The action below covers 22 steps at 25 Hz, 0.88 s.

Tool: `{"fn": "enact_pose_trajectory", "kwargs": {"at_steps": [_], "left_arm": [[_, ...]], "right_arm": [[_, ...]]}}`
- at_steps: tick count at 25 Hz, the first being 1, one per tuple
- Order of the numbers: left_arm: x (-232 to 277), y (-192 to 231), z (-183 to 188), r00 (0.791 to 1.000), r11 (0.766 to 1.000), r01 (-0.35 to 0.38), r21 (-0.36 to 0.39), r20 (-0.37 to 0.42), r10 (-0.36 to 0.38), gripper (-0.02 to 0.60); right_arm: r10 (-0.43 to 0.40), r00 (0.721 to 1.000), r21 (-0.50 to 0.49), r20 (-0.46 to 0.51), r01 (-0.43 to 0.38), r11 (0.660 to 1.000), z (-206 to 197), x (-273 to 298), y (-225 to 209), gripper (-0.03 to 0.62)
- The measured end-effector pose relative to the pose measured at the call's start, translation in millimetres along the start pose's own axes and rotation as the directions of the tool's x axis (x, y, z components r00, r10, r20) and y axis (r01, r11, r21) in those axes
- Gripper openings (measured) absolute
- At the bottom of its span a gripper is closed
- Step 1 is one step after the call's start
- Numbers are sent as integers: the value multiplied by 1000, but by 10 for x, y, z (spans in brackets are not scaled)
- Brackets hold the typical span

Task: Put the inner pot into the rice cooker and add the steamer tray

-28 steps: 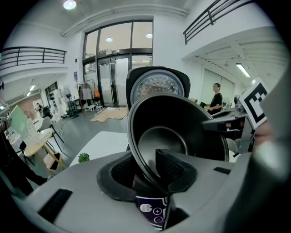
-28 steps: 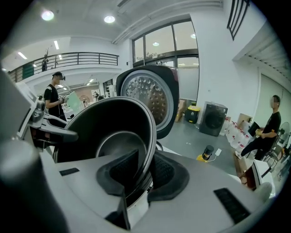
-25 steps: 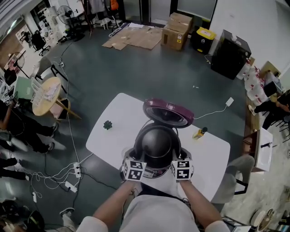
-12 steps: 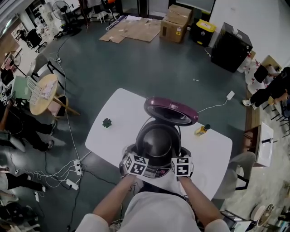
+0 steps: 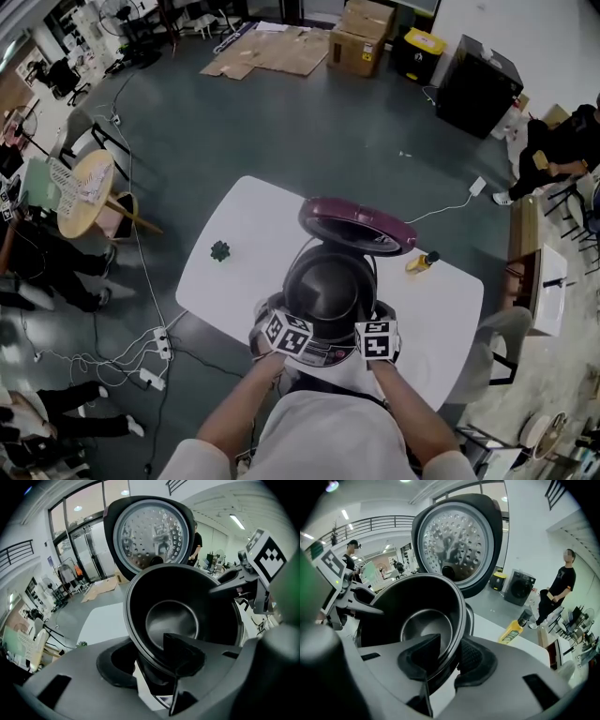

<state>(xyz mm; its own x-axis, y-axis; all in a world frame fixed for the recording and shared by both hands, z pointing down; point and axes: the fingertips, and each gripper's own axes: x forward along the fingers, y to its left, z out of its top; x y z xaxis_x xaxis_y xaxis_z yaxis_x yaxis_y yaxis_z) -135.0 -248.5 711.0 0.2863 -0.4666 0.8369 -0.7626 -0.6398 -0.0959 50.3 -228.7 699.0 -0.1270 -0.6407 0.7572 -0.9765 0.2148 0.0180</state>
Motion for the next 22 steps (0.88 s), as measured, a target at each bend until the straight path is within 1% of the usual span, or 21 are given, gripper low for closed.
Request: {"fn": "enact_pose_trajectory", "kwargs": {"at_steps": [4,7,8,9,11,12,14,17,22], "left_arm": [[90,15,-22,1000,1000,-5,6,-26,5,187],[134,34,-37,999,1000,-3,6,-43,3,191],[147,46,-40,999,1000,-13,18,-51,13,195],[159,61,-42,998,998,-33,45,-56,35,196],[195,83,-48,994,988,-81,128,-62,90,270],[218,82,-55,993,984,-92,151,-63,103,273],[259,79,-75,993,985,-93,149,-61,103,278],[290,107,-84,994,988,-89,129,-55,97,318],[345,147,-98,996,993,-61,101,-64,67,345]], "right_arm": [[-13,1000,6,14,13,1000,2,54,-18,115],[-10,1000,10,2,10,1000,-6,87,-10,117],[-8,1000,15,-1,8,1000,-4,95,-10,115],[-7,1000,21,-2,7,1000,-2,103,-14,115],[-3,1000,35,-2,3,999,2,126,-31,112],[0,1000,39,-4,0,999,-1,145,-41,109],[3,1000,37,-12,-3,999,-19,185,-55,109],[-1,1000,21,-26,2,1000,-32,230,-68,112],[-21,997,7,-78,21,1000,-58,291,-63,123]]}}
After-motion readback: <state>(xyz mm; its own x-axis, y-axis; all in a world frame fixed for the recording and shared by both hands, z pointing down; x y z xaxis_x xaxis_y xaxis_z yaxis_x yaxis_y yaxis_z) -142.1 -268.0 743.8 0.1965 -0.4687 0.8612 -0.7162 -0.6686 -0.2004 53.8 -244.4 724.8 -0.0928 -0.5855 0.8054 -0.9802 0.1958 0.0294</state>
